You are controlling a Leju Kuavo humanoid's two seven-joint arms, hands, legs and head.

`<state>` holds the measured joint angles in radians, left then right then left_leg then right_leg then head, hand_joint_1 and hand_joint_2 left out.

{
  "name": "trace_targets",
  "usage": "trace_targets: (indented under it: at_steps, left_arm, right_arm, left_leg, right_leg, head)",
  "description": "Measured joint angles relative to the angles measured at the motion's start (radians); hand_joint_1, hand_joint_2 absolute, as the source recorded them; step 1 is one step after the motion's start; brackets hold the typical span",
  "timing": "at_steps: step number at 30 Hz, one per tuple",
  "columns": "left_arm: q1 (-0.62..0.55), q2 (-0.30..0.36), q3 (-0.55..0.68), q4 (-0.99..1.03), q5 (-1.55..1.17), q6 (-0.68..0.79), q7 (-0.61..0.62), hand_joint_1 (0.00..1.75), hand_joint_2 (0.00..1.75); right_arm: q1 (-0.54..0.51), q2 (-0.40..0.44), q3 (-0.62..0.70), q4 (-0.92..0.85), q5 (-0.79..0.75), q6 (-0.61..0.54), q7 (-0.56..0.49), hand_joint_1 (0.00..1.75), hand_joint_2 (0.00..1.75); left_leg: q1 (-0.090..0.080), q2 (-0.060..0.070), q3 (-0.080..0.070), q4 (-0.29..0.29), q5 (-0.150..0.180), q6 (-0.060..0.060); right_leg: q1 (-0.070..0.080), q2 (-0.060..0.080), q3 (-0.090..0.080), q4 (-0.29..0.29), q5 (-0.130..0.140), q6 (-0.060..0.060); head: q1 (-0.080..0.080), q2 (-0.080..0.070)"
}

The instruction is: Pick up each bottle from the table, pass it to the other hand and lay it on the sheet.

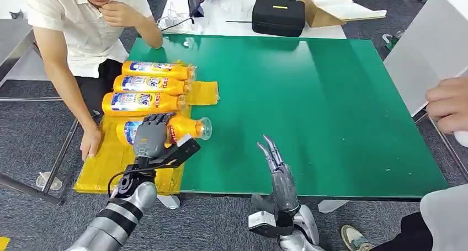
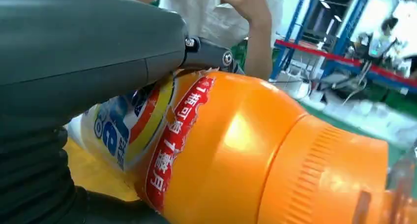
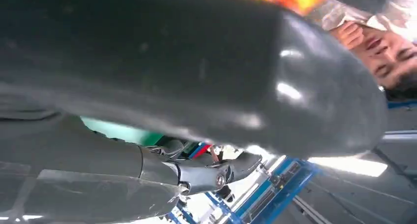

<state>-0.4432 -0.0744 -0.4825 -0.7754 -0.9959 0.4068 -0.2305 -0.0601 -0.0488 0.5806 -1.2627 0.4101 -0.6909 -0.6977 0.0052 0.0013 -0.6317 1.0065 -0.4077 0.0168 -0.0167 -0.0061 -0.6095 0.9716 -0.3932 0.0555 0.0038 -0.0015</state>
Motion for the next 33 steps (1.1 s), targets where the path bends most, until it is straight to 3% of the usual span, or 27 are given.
trace_targets:
  at_steps: [9,10,11,19,22,24,26,33]
  left_arm:
    - [-0.109,0.039,-0.019,0.191,-0.026,-0.155,0.036,1.75,1.75]
    - [-0.116,0.04,-0.019,0.203,-0.024,-0.171,0.036,1.68,1.75]
    - [-0.123,0.041,-0.02,0.218,-0.023,-0.189,0.036,1.59,1.75]
    - [-0.195,0.044,-0.031,0.31,-0.036,-0.302,0.06,1.55,1.75]
    - [-0.207,0.044,-0.033,0.328,-0.038,-0.305,0.06,0.45,1.75]
    - [-0.211,0.044,-0.034,0.334,-0.038,-0.312,0.062,0.12,1.75]
    - [-0.217,0.044,-0.034,0.341,-0.037,-0.328,0.068,0.0,1.75]
    - [-0.247,0.044,-0.035,0.363,-0.02,-0.4,0.078,0.0,1.75]
  right_arm:
    - [-0.012,-0.007,0.024,0.0,-0.036,0.027,0.0,0.0,0.0]
    - [-0.012,-0.008,0.026,0.0,-0.041,0.031,0.0,0.0,0.0]
    - [-0.014,-0.008,0.027,0.0,-0.048,0.035,0.0,0.0,1.75]
    - [-0.031,-0.008,0.045,0.0,-0.085,0.055,0.0,0.0,1.75]
    - [-0.034,-0.008,0.048,0.0,-0.086,0.055,0.0,0.0,1.75]
    - [-0.035,-0.008,0.048,0.0,-0.089,0.056,0.0,0.0,1.75]
    - [-0.035,-0.008,0.049,0.0,-0.095,0.058,0.0,0.0,1.75]
    - [-0.035,-0.01,0.052,0.0,-0.117,0.059,0.0,0.0,1.75]
  left_leg:
    - [0.0,0.0,-0.001,0.0,0.0,0.0]
    - [0.0,0.0,-0.001,0.0,0.0,0.0]
    - [0.0,0.0,-0.001,0.0,0.0,0.0]
    - [0.0,0.0,-0.001,0.0,0.0,0.0]
    - [0.0,0.0,-0.001,0.0,0.0,0.0]
    - [0.0,0.0,-0.001,0.0,0.0,0.0]
    - [0.0,0.0,-0.001,0.0,0.0,0.0]
    - [0.0,0.0,-0.001,0.0,0.0,0.0]
  right_leg:
    - [0.0,0.0,0.0,0.0,0.0,0.0]
    - [0.0,0.0,0.0,0.0,0.0,0.0]
    - [0.0,0.0,0.0,0.0,0.0,0.0]
    - [0.0,0.0,0.0,0.0,0.0,0.0]
    - [0.0,0.0,0.0,0.0,0.0,0.0]
    - [0.0,0.0,0.0,0.0,0.0,0.0]
    - [0.0,0.0,0.0,0.0,0.0,0.0]
    - [0.0,0.0,0.0,0.0,0.0,0.0]
  head:
    - [0.0,0.0]
    - [0.001,0.0]
    - [0.0,0.0]
    - [0.0,0.0]
    - [0.0,0.0]
    - [0.0,0.0]
    - [0.0,0.0]
    - [0.0,0.0]
